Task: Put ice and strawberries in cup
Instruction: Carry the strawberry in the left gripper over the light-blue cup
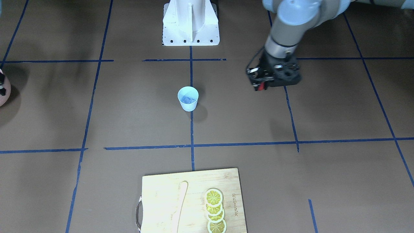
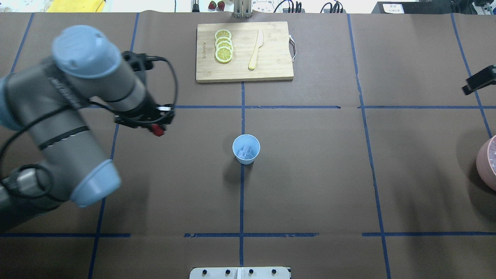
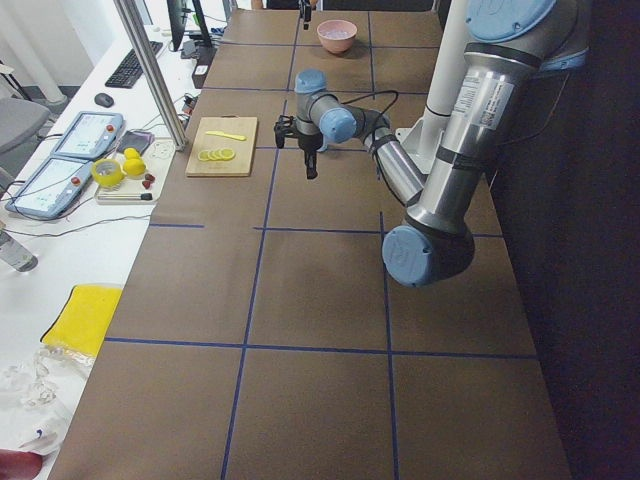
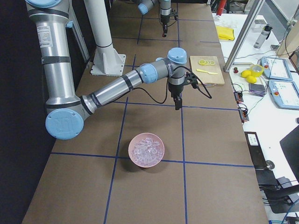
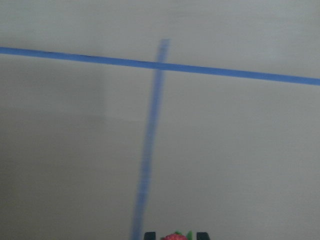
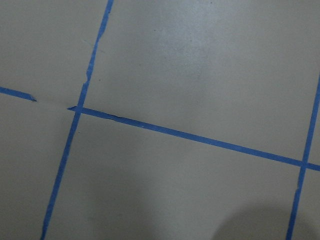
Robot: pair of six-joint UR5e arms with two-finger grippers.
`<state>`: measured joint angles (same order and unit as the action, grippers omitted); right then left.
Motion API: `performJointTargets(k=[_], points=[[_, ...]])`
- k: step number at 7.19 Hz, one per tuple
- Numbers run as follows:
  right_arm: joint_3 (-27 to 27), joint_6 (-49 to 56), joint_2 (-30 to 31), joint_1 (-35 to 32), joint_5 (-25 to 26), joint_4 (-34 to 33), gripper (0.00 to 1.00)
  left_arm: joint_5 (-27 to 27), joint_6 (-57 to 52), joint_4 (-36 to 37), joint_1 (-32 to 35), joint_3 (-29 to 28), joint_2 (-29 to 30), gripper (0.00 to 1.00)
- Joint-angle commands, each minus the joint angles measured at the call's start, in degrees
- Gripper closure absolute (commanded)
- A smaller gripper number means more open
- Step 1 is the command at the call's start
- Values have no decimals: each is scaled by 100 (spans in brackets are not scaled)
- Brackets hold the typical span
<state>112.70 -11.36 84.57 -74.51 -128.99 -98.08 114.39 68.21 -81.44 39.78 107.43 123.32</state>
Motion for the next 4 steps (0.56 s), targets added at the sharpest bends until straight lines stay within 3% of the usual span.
performJointTargets(k=[1,4], points=[[-457,695,78,-563,-319,-1,1,-172,192,-21,-268,-852,1067,100],[-486,714,78,-599,-320,-1,1,-442,465,-56,-891,-1128,1448,100]])
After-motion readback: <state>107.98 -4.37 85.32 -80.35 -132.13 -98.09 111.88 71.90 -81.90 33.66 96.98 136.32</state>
